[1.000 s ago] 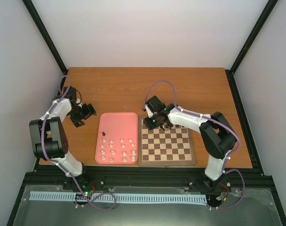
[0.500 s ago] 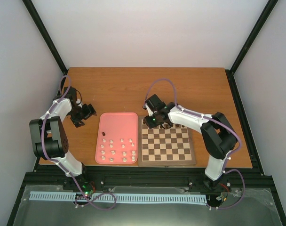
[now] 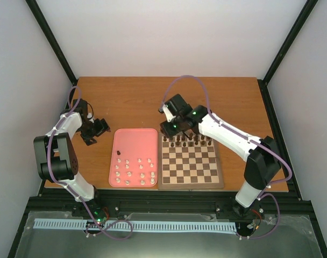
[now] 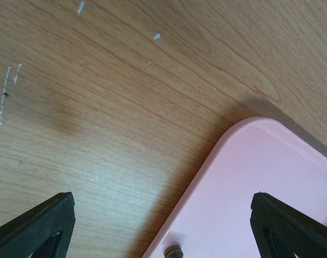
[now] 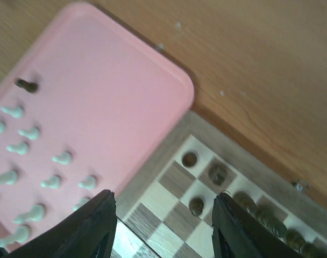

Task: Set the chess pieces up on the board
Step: Place the chess piece on the chessboard, then pick up the chess piece from the storage box.

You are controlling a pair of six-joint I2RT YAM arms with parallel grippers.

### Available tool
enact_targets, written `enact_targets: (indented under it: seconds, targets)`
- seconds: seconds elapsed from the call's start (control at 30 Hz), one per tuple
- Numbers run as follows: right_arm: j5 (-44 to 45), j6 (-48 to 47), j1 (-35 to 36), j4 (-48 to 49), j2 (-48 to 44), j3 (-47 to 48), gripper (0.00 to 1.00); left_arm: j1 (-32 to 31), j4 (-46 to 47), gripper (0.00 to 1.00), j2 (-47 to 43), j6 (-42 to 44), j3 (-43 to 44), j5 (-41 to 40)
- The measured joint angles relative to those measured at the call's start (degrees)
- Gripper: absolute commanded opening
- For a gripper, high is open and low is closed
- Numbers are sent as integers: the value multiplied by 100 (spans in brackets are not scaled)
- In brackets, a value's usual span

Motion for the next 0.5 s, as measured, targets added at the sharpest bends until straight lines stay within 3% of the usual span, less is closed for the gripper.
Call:
enact_targets:
  seconds: [0.17, 0.5]
  targets:
    - [-103, -219, 275, -267, 531, 1224, 49, 0, 2, 100, 0, -2, -2, 7]
    - [-750, -708, 1290, -807, 3359, 4122, 49, 0, 26, 100, -2, -4, -55, 46]
